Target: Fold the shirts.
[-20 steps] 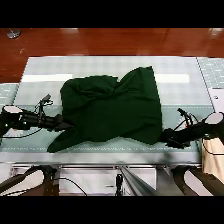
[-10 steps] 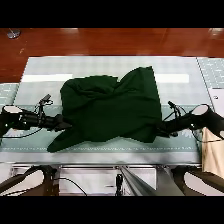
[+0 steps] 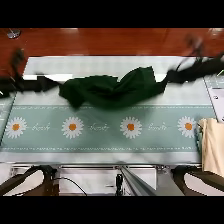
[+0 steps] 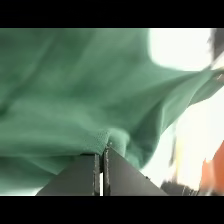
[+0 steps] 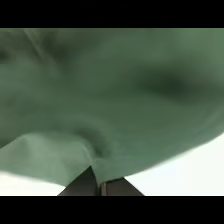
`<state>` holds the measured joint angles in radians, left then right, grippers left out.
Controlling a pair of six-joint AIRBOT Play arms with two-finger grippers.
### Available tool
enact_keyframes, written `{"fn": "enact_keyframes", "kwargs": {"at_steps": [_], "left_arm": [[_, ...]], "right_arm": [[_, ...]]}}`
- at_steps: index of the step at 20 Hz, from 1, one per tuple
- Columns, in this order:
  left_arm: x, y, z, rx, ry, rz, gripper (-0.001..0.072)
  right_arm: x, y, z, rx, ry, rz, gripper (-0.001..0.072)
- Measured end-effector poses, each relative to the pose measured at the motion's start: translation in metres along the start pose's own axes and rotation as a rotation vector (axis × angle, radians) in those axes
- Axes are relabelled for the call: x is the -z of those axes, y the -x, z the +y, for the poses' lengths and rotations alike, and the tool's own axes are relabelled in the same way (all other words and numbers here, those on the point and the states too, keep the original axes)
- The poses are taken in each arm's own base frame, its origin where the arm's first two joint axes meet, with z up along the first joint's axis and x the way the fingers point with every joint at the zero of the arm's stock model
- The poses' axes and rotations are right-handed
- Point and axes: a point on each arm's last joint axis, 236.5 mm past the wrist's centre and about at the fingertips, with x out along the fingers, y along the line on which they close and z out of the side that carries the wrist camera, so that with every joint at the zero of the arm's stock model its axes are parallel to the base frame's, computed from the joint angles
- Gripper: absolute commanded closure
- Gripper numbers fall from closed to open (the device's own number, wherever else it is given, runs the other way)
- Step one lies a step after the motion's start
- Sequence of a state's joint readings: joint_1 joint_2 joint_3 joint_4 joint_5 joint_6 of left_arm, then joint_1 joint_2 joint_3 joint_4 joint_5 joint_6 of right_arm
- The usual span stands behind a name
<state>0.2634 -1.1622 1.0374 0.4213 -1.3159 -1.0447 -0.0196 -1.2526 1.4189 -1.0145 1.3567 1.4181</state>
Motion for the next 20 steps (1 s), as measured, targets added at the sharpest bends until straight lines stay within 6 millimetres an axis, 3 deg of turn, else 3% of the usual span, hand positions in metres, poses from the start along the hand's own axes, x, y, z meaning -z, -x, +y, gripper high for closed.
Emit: {"fn": "enact_keyframes", "kwargs": {"at_steps": [2,4,5,7,9,12,14,18,20], "left_arm": [[-0.061,0.035,-0.071,0.031,-0.175,-0.144,0.0687],[-0.098,0.077,-0.147,0.039,-0.340,-0.274,0.0687],[-0.106,0.099,-0.186,0.034,-0.430,-0.333,0.0687],[-0.107,0.141,-0.250,-0.014,-0.602,-0.440,0.0686],[-0.094,0.177,-0.294,-0.101,-0.735,-0.533,0.0686],[-0.062,0.218,-0.326,-0.253,-0.849,-0.632,0.0686],[-0.033,0.239,-0.342,-0.326,-0.894,-0.680,0.0686],[0.016,0.263,-0.360,-0.393,-0.957,-0.742,0.0686],[0.023,0.262,-0.349,-0.422,-0.940,-0.721,0.0686]], "right_arm": [[-0.058,0.076,0.038,0.035,0.119,-0.207,0.0686],[-0.086,0.155,0.078,0.061,0.211,-0.406,0.0686],[-0.090,0.192,0.097,0.072,0.251,-0.502,0.0686],[-0.079,0.255,0.130,0.085,0.313,-0.653,0.0686],[-0.053,0.307,0.157,0.105,0.369,-0.770,0.0686],[-0.007,0.366,0.181,0.150,0.422,-0.905,0.0686],[0.025,0.393,0.189,0.182,0.434,-0.961,0.0686],[0.070,0.407,0.190,0.222,0.435,-0.961,0.0686],[0.080,0.402,0.185,0.234,0.423,-0.925,0.0686]]}}
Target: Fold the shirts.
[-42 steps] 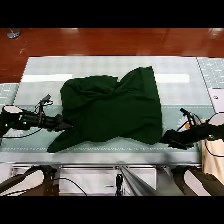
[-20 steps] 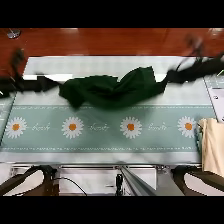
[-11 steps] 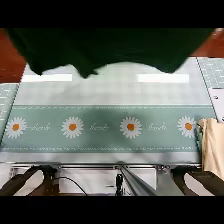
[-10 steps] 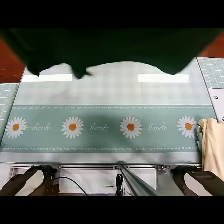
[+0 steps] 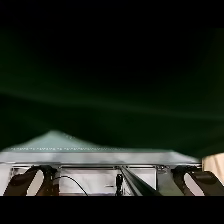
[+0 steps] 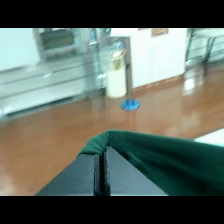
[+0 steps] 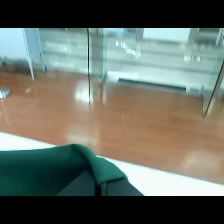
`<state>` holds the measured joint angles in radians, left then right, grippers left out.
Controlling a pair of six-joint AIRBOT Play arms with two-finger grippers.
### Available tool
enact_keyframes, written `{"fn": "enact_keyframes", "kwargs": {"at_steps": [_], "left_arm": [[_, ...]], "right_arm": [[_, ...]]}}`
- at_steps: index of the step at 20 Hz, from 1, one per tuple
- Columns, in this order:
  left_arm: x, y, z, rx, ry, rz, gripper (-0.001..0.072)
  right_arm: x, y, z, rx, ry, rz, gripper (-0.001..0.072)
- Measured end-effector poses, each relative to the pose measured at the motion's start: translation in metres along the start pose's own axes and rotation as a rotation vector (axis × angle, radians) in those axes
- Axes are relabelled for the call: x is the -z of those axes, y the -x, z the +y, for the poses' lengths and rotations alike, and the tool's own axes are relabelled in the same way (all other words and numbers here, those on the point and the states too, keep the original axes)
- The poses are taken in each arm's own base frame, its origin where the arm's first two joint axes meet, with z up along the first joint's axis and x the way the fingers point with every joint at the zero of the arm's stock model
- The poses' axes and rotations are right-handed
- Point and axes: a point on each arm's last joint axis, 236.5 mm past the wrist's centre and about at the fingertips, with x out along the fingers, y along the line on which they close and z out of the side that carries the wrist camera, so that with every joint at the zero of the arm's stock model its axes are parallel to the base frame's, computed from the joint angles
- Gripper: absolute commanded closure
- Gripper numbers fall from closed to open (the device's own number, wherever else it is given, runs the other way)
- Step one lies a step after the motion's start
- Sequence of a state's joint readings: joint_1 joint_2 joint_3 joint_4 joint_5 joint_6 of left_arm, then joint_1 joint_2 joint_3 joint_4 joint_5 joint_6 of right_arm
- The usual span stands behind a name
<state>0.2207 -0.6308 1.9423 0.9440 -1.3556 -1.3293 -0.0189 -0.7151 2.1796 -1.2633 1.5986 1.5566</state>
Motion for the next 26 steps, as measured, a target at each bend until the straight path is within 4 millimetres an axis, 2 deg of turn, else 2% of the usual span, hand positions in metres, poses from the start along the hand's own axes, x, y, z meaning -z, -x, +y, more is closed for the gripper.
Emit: {"fn": "enact_keyframes", "kwargs": {"at_steps": [2,5,9,11,14,18,21,23,24,25,26], "left_arm": [[0.021,-0.012,0.007,0.003,0.037,0.055,0.0686],[0.084,-0.055,0.033,0.010,0.153,0.211,0.0686],[0.200,-0.131,0.055,0.073,0.328,0.432,0.0686],[0.257,-0.168,0.054,0.112,0.386,0.535,0.0686],[0.326,-0.217,0.047,0.149,0.446,0.647,0.0686],[0.383,-0.270,0.046,0.141,0.489,0.706,0.0685],[0.409,-0.300,0.055,0.105,0.503,0.702,0.0685],[0.419,-0.311,0.059,0.087,0.511,0.695,0.0682],[0.423,-0.316,0.061,0.079,0.516,0.693,0.0617],[0.426,-0.319,0.062,0.074,0.518,0.690,0.0420],[0.428,-0.321,0.063,0.069,0.520,0.686,0.0038]], "right_arm": [[0.015,-0.008,-0.001,-0.006,-0.016,0.056,0.0686],[0.049,-0.043,-0.006,-0.033,-0.066,0.182,0.0686],[0.119,-0.121,-0.029,-0.032,-0.158,0.375,0.0686],[0.165,-0.166,-0.049,0.001,-0.198,0.488,0.0686],[0.224,-0.227,-0.077,0.044,-0.237,0.629,0.0686],[0.289,-0.311,-0.099,0.047,-0.309,0.711,0.0685],[0.327,-0.371,-0.113,0.062,-0.394,0.709,0.0685],[0.349,-0.403,-0.120,0.071,-0.461,0.713,0.0681],[0.356,-0.417,-0.122,0.070,-0.500,0.714,0.0492],[0.365,-0.429,-0.123,0.067,-0.551,0.715,0.0101],[0.370,-0.439,-0.124,0.058,-0.600,0.717,0.0078]]}}
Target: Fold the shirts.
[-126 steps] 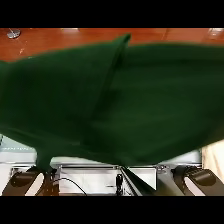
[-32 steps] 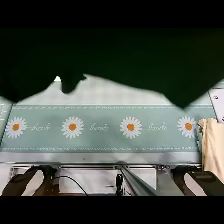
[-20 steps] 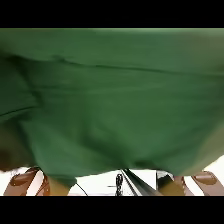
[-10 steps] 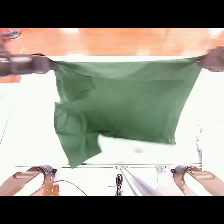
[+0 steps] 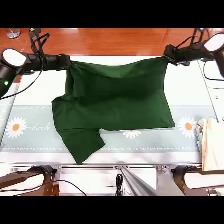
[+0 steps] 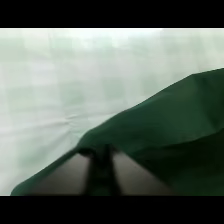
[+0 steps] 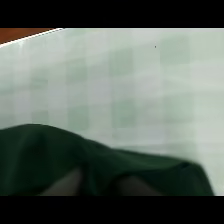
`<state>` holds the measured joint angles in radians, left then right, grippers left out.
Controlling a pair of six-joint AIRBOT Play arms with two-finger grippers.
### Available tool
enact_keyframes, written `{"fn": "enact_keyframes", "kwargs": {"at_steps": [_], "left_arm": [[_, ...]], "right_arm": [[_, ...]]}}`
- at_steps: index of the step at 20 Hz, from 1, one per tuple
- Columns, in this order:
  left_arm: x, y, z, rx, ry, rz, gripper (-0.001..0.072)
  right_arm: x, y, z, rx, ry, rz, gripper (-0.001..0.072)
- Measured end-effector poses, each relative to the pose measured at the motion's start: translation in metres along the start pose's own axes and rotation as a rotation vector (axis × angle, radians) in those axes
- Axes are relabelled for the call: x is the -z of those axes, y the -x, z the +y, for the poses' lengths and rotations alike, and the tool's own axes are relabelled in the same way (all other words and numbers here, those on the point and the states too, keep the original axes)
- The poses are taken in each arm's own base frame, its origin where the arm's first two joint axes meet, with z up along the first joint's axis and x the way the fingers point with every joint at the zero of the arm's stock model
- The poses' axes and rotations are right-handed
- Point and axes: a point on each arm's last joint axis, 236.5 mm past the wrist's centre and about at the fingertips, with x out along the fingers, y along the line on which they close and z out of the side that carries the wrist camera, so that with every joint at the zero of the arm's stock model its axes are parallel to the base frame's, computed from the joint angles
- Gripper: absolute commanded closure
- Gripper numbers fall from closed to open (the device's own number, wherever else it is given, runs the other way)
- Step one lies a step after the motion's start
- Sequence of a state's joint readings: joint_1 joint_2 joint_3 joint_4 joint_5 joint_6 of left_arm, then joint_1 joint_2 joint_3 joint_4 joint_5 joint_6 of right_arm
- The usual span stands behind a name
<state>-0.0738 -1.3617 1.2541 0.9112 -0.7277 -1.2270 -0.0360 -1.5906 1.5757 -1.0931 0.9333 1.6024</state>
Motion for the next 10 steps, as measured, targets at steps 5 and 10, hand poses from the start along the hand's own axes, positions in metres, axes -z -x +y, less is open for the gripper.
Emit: {"fn": "enact_keyframes", "kwargs": {"at_steps": [5,10], "left_arm": [[0.004,0.009,0.021,-0.040,-0.011,0.050,-0.0002],[0.090,0.064,0.108,-0.214,0.210,0.407,-0.0002]], "right_arm": [[-0.005,0.005,-0.014,-0.089,-0.051,0.080,0.0078],[0.049,0.064,-0.085,0.047,0.001,0.293,0.0078]]}}
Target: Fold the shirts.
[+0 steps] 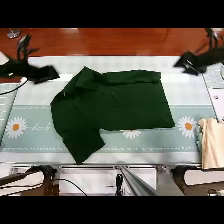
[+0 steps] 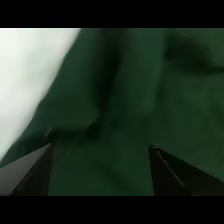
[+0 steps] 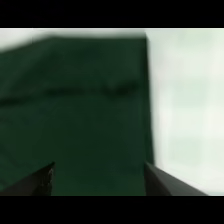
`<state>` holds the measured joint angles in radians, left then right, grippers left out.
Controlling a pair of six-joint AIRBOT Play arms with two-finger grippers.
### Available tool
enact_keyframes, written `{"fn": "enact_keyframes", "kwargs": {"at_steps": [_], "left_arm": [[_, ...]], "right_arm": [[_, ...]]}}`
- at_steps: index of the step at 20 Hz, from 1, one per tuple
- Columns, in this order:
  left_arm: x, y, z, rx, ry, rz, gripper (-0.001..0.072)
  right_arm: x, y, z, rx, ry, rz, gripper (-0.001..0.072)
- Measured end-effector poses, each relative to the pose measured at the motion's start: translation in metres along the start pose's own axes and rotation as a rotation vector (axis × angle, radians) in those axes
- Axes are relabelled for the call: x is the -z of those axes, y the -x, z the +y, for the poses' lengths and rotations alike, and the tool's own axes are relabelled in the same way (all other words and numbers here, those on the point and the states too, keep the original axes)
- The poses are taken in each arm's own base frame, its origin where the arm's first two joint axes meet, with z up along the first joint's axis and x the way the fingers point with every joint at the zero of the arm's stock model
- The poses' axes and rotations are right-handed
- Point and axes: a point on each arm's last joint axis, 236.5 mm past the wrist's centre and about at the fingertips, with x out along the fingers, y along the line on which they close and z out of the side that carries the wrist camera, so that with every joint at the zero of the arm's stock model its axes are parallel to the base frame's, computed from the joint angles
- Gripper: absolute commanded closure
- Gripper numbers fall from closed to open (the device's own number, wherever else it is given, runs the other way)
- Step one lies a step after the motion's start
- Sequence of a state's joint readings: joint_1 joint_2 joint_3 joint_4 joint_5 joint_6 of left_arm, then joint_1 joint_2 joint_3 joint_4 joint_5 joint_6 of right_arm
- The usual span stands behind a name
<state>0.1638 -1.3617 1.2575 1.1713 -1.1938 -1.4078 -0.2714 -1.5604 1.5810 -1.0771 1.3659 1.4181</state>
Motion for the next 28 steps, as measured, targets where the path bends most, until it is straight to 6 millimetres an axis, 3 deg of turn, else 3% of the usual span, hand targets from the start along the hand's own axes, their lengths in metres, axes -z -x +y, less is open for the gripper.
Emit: {"fn": "enact_keyframes", "kwargs": {"at_steps": [3,8,11,15,17,21,22,23,24,26,28], "left_arm": [[0.069,0.006,0.056,-0.052,0.220,0.163,-0.0001],[0.163,-0.003,0.068,0.036,0.452,0.265,0.0001],[0.199,-0.018,0.055,0.116,0.521,0.301,0.0001],[0.222,-0.041,0.034,0.225,0.573,0.282,0.0004],[0.221,-0.050,0.024,0.287,0.605,0.237,0.0004],[0.197,-0.059,0.016,0.365,0.613,0.091,0.0027],[0.193,-0.060,0.016,0.374,0.610,0.068,0.0158],[0.191,-0.062,0.018,0.368,0.603,0.049,0.0569],[0.190,-0.064,0.021,0.357,0.591,0.036,0.0685],[0.187,-0.060,0.012,0.404,0.556,0.028,0.0686],[0.188,-0.058,0.007,0.425,0.525,0.028,0.0686]], "right_arm": [[0.055,0.003,0.000,-0.074,-0.023,0.025,0.0078],[0.142,-0.019,0.025,-0.224,-0.121,-0.016,0.0078],[0.171,-0.022,0.034,-0.258,-0.141,-0.037,0.0080],[0.182,-0.016,0.043,-0.284,-0.133,-0.074,0.0082],[0.184,-0.014,0.047,-0.295,-0.134,-0.085,0.0082],[0.185,-0.012,0.051,-0.312,-0.137,-0.094,0.0082],[0.184,-0.011,0.052,-0.317,-0.141,-0.096,0.0082],[0.184,-0.011,0.052,-0.318,-0.143,-0.099,0.0082],[0.182,-0.010,0.051,-0.320,-0.151,-0.106,0.0082],[0.178,-0.007,0.039,-0.299,-0.182,-0.127,0.0082],[0.181,-0.007,0.006,-0.205,-0.231,-0.126,0.0082]]}}
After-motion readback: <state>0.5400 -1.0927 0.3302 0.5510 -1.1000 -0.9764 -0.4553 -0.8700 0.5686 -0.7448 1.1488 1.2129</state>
